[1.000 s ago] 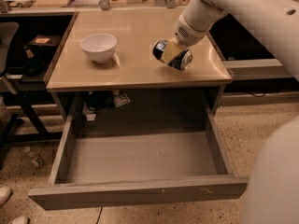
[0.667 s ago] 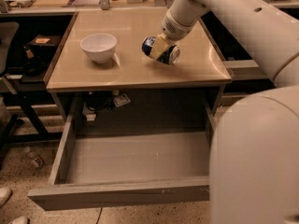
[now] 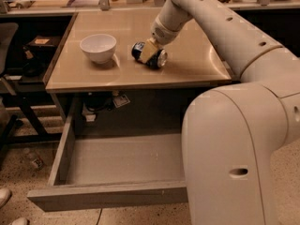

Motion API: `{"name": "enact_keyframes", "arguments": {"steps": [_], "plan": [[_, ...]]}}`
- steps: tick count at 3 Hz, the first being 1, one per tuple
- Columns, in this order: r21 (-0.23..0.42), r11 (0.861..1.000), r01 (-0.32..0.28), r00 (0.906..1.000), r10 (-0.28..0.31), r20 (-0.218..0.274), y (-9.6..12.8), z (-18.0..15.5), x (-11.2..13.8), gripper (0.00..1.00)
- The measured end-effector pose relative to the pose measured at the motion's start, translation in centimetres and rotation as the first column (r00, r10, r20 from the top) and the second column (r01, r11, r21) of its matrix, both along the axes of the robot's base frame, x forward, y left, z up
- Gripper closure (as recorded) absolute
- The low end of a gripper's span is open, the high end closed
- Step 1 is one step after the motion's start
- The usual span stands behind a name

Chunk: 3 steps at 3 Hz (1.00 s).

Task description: Pick pepsi can from top drawer and place on counter

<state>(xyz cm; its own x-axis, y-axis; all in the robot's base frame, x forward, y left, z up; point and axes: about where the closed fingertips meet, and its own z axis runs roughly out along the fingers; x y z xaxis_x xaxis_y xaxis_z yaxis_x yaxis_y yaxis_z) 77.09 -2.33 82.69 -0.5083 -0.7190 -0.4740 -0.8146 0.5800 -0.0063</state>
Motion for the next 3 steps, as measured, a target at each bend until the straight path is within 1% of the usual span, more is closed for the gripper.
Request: {"name": "enact_keyframes", "arguments": {"steps": [1, 3], "plan": [[0.0, 1.0, 0.0, 1.0, 0.0, 0.0, 0.01, 0.4, 0.01, 0.81], [0.0, 1.0, 0.0, 1.0, 0.0, 0.0, 0.01, 0.4, 0.01, 0.35]]}}
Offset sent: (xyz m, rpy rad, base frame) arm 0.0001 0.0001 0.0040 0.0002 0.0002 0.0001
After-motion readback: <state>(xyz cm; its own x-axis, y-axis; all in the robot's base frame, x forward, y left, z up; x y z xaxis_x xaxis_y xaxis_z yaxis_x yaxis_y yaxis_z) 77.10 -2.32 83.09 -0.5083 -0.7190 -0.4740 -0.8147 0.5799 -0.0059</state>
